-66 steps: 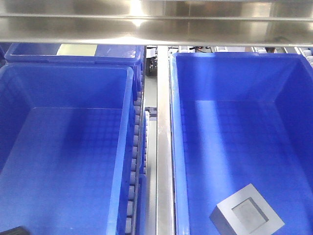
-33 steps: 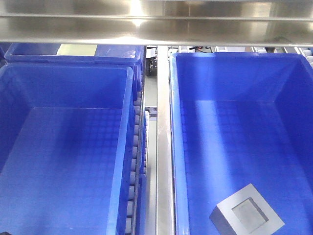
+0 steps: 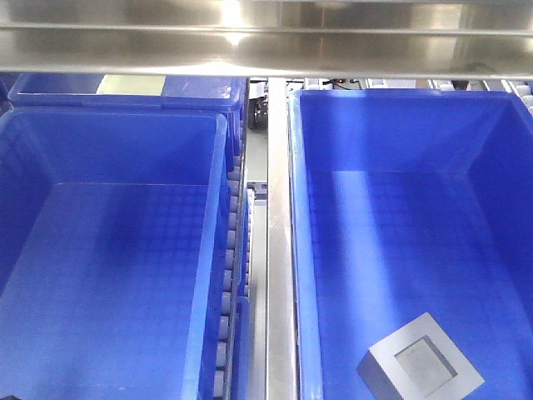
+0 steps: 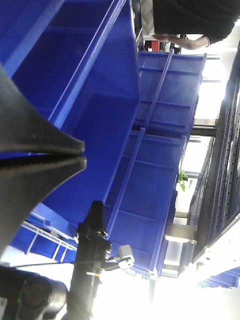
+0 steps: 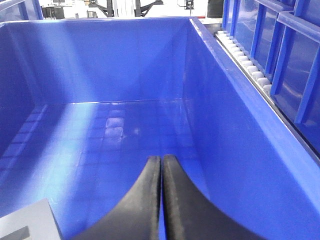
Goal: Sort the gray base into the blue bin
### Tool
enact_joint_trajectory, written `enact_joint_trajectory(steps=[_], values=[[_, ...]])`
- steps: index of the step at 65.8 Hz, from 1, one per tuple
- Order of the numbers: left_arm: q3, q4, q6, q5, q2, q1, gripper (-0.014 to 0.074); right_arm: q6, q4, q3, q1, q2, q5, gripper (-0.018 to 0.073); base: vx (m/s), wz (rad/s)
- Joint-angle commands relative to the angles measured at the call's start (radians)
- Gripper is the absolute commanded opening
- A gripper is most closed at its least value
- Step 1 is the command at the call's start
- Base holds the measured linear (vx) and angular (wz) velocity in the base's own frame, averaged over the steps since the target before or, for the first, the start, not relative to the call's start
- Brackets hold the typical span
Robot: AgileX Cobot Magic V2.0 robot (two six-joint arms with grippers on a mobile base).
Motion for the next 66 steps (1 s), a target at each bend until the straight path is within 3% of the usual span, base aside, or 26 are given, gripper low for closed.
enact_joint_trajectory(steps=[1, 13, 28, 44, 59, 66], values=[[-0.021, 0.038, -0.004, -0.068, 0.006, 0.035, -0.0006, -0.006, -0.004, 0.008, 0.0, -0.002, -0.041, -0.0005, 0.0, 0.0], [-0.021, 0.12, -0.004, -0.042, -0.013, 0.201, -0.0006, -0.006, -0.004, 0.008, 0.0, -0.002, -0.041, -0.0005, 0.0, 0.0], [-0.021, 0.211, -0.002, 0.105, -0.113, 0.506, -0.0006, -0.006, -0.004, 0.008, 0.0, -0.002, -0.041, -0.0005, 0.0, 0.0], [0.0, 0.221, 0.004, 0.217, -0.17, 0.816, -0.0006, -0.006, -0.004, 0.008, 0.0, -0.002, -0.041, -0.0005, 0.0, 0.0], [0.091, 0.218, 0.004, 0.17, -0.17, 0.986, -0.0006, -0.006, -0.004, 0.008, 0.0, -0.002, -0.041, -0.0005, 0.0, 0.0], [0.132, 0.218, 0.004, 0.15, -0.17, 1.028, -0.0006, -0.006, -0.004, 0.008, 0.0, -0.002, -0.041, -0.0005, 0.0, 0.0]])
